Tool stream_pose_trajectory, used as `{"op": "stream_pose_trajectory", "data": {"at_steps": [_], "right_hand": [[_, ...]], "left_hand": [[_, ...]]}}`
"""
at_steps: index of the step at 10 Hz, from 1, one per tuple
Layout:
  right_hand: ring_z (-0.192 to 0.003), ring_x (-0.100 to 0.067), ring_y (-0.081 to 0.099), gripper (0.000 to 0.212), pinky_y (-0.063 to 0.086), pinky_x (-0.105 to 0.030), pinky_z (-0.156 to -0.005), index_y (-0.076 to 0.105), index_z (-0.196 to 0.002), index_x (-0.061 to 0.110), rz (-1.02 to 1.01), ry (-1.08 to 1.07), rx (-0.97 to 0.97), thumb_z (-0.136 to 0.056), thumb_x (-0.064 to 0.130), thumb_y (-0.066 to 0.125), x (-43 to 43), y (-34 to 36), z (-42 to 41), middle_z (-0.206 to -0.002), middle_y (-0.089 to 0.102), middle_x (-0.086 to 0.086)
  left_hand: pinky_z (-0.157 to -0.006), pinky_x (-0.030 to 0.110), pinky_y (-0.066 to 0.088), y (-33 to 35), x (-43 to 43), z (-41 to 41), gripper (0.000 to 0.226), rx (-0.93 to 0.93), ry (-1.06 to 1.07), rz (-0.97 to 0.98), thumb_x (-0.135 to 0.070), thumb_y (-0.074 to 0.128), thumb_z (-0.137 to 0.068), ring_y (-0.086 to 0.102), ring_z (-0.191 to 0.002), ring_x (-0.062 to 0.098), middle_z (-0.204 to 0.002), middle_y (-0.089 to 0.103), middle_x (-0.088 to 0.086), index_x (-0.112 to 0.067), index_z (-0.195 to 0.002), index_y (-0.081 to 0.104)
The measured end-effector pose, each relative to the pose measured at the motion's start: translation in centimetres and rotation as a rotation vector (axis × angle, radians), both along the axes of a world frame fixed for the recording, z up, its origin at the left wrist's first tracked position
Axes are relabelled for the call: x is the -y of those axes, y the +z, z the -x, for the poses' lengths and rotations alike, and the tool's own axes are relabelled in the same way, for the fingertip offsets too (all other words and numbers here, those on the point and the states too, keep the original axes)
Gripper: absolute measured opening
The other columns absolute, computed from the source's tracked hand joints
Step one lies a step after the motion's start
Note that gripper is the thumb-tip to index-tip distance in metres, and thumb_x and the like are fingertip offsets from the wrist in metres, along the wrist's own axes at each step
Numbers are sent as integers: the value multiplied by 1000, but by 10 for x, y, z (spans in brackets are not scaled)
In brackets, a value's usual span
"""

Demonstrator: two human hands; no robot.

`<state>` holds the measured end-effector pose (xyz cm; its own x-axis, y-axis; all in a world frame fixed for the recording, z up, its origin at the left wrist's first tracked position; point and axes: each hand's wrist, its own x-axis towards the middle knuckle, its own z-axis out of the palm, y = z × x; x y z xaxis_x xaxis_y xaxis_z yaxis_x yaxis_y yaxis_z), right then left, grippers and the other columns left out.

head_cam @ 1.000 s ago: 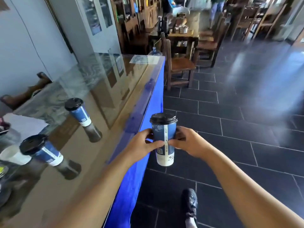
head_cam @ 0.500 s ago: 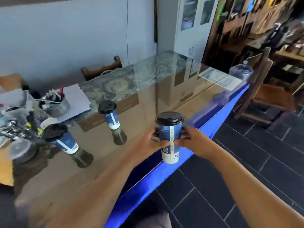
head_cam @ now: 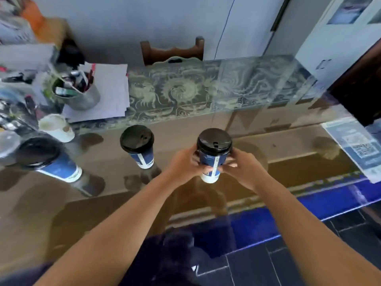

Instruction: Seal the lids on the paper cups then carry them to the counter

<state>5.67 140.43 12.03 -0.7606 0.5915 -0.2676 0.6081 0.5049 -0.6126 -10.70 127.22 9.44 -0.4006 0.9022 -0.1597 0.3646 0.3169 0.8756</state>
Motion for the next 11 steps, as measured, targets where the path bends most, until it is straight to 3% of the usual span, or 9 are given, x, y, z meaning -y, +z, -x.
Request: {"op": "stream_pose_trajectory", "data": {"at_steps": [1, 3, 4, 6, 7, 8, 9, 10, 11], "right_hand": [[-99, -12, 69, 43, 46, -26, -83, 60, -131, 25, 46, 45, 6, -91, 24, 75, -32, -12, 22, -120, 74, 5], [-106, -18, 73, 43, 55, -34, -91, 60, -130, 22, 56, 86, -13, -90, 20, 75, -69, -27, 53, -121, 75, 0], [-107, -18, 73, 42, 49, -25, -86, 60, -130, 19, 8, 115, -61, -91, 18, 74, -84, -36, 58, -121, 75, -1], [-103, -10, 72, 45, 52, -24, -90, 58, -130, 22, 61, 124, -83, -88, 19, 77, -98, -59, 57, -115, 77, 1], [-98, 5, 68, 48, 49, -9, -86, 58, -129, 28, 66, 130, -94, -86, 21, 79, -100, -67, 54, -113, 78, 6], [-89, 26, 57, 52, 38, 10, -72, 57, -131, 28, 52, 129, -106, -84, 22, 80, -100, -73, 52, -111, 77, 7], [-82, 30, 56, 52, 38, 9, -72, 57, -129, 31, 57, 112, -124, -84, 24, 81, -97, -75, 50, -112, 76, 8], [-105, 1, 66, 46, 43, -14, -89, 59, -125, 38, 63, 96, -100, -85, 28, 78, -97, -72, 53, -119, 75, 9], [-122, -14, 65, 46, 50, -34, -104, 58, -129, 35, 102, 70, -41, -87, 28, 75, -89, -79, 43, -130, 71, 4]], "left_hand": [[-84, 35, 60, -10, -20, 14, 64, -44, 63, 13, -18, 88, -78, 71, -97, 20, -116, 74, 6, -14, -135, 59], [-70, 11, 51, -23, -55, 38, 59, -134, 149, 24, -18, 89, -76, 67, -85, 8, -102, 70, -8, -16, -129, 63], [-73, 14, 51, -30, -68, 42, 61, -174, 179, 19, -18, 89, -75, 66, -87, 6, -104, 73, -7, -19, -130, 63], [-87, 35, 60, -44, -77, 36, 66, -191, 212, -15, -20, 90, -76, 72, -98, 15, -113, 76, 0, -16, -135, 62], [-87, 33, 59, -49, -74, 33, 67, -212, 203, -26, -23, 89, -77, 72, -98, 15, -114, 76, 0, -17, -137, 60], [-87, 24, 55, -51, -73, 35, 67, -229, 173, -22, -24, 89, -78, 71, -101, 14, -117, 75, -1, -18, -139, 59], [-88, 24, 55, -54, -72, 34, 62, -199, 175, -17, -25, 87, -80, 70, -105, 14, -119, 74, -1, -16, -135, 61], [-90, 36, 58, -55, -73, 34, 59, -163, 176, -5, -27, 85, -82, 68, -106, 13, -121, 71, -4, -18, -135, 59], [-94, 36, 57, -62, -66, 29, 76, -49, 158, 89, -35, 84, -82, 65, -108, 10, -129, 64, -9, -27, -145, 42]]}}
